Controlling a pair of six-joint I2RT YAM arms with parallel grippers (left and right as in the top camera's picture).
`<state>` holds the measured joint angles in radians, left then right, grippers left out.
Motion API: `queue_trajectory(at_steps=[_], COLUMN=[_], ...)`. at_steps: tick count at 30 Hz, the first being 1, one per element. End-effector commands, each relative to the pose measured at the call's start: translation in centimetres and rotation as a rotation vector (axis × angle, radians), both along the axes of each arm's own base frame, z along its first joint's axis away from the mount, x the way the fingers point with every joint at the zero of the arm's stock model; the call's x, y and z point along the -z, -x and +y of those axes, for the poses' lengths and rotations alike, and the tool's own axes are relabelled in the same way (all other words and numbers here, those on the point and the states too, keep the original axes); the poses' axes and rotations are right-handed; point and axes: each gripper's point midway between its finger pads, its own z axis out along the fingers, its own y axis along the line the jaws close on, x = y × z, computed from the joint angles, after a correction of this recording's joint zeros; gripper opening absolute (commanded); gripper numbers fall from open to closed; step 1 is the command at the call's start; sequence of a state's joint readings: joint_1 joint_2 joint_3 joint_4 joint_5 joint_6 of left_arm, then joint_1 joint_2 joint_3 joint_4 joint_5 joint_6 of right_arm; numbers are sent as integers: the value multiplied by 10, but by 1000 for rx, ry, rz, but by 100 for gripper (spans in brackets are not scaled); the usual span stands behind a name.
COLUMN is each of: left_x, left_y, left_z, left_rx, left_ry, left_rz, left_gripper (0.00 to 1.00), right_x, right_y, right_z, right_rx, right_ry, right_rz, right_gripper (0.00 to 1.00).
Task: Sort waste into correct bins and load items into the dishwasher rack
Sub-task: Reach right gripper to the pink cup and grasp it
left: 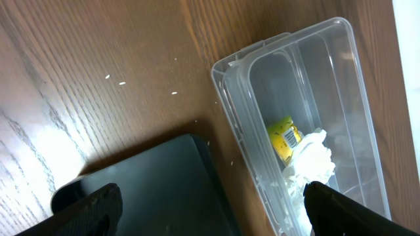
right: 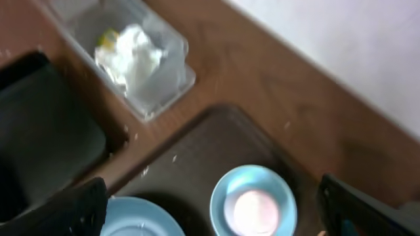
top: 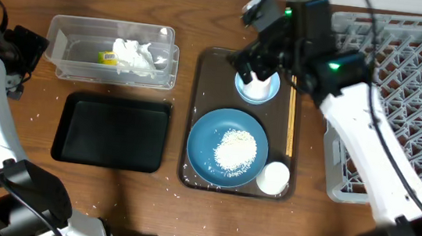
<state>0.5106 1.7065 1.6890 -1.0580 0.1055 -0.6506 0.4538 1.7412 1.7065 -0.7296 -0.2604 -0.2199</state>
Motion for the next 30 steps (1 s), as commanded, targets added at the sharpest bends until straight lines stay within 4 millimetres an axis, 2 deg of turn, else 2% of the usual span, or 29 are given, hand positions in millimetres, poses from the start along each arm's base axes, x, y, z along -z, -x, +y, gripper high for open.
queue_trajectory(at_steps=[1, 3, 7, 8, 13, 17, 19, 21, 24, 27, 30], left_x=[3, 3, 3, 3, 3, 3, 3, 3, 3, 3, 3], left_y=[2, 2, 2, 2, 2, 2, 2, 2, 2, 2, 2], left_z=[2, 2, 2, 2, 2, 2, 2, 2, 2, 2, 2], left_rx=[3, 3, 3, 3, 3, 3, 3, 3, 3, 3, 3], left_ry=[-1, -1, -1, -1, -1, -1, -1, -1, -1, -1, -1], left_rz=[14, 14, 14, 14, 14, 14, 14, 14, 14, 14, 14], left_gripper=[91, 91, 91, 91, 91, 91, 91, 91, 91, 91, 91], right_x=[24, 40, 72, 78, 113, 140, 149, 152, 153, 155, 161], right_y=[-4, -11, -39, -42, -49, -47, -45, -47, -49, -48, -45], right_z=[10, 7, -36, -42, -40, -36, -37, -44, -58, -59, -60], right_rx=[-14, 25, 462, 517, 571, 600, 606, 641, 745, 755, 767], right_ry=[44, 74, 59, 49, 51, 68, 87, 112, 130, 131, 130], right_rz=[31, 58, 181, 201, 274, 334, 350, 335, 320, 326, 346], right_gripper=[99, 99, 99, 99, 99, 99, 98, 91, 91, 91, 87])
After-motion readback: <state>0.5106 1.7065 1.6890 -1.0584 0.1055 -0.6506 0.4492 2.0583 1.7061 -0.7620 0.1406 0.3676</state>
